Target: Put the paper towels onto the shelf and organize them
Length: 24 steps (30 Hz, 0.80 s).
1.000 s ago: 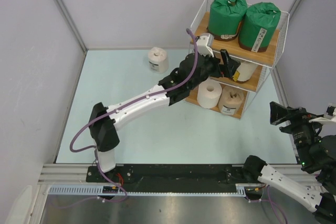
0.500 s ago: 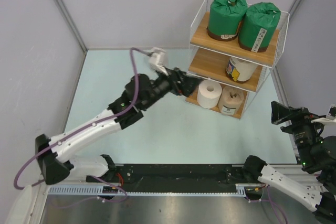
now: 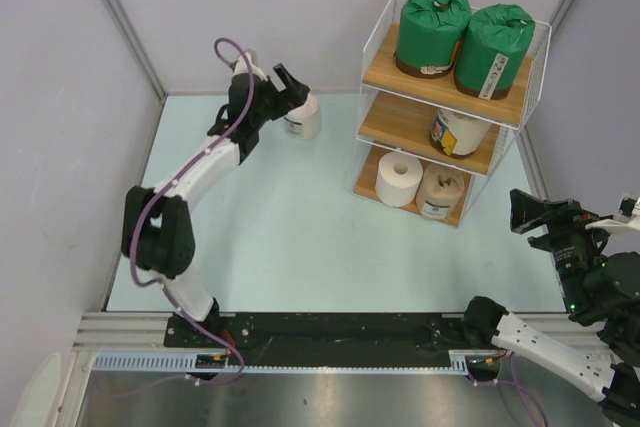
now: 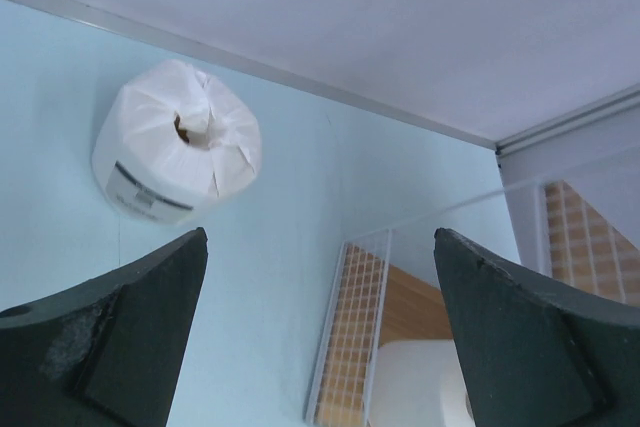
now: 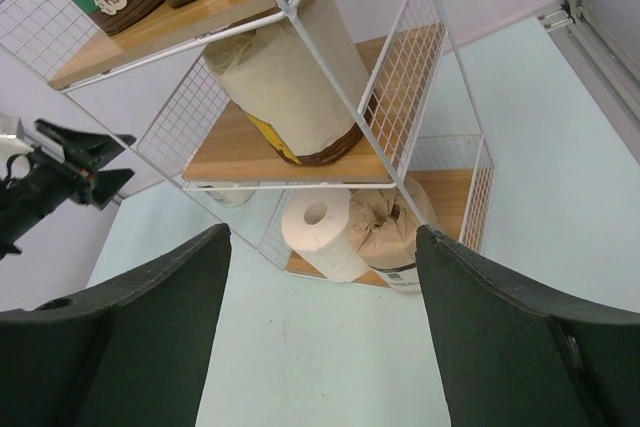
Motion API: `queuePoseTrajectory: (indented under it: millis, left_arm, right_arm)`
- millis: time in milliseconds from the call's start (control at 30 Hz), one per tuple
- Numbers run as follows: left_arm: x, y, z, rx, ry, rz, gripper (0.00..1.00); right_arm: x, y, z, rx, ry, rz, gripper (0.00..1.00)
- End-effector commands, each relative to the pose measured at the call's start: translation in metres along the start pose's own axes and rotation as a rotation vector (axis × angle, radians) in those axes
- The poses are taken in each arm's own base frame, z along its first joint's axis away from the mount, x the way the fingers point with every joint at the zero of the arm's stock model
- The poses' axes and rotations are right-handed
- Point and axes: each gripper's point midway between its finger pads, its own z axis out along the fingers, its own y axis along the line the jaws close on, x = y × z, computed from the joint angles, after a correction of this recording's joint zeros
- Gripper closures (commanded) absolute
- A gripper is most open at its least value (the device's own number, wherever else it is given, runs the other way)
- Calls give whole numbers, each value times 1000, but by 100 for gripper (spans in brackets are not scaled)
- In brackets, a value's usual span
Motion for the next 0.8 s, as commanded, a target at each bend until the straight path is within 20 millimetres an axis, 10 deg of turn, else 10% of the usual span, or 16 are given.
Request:
queuePoseTrajectory:
  millis: [0, 767]
  left_arm:
    - [-8, 7, 45, 8, 45, 28, 0]
    - [24, 93, 126, -226, 105, 64, 11]
  right_arm:
    - [-4, 0, 3, 23, -18, 21, 20]
    - [6, -18, 8, 62, -4, 14, 19]
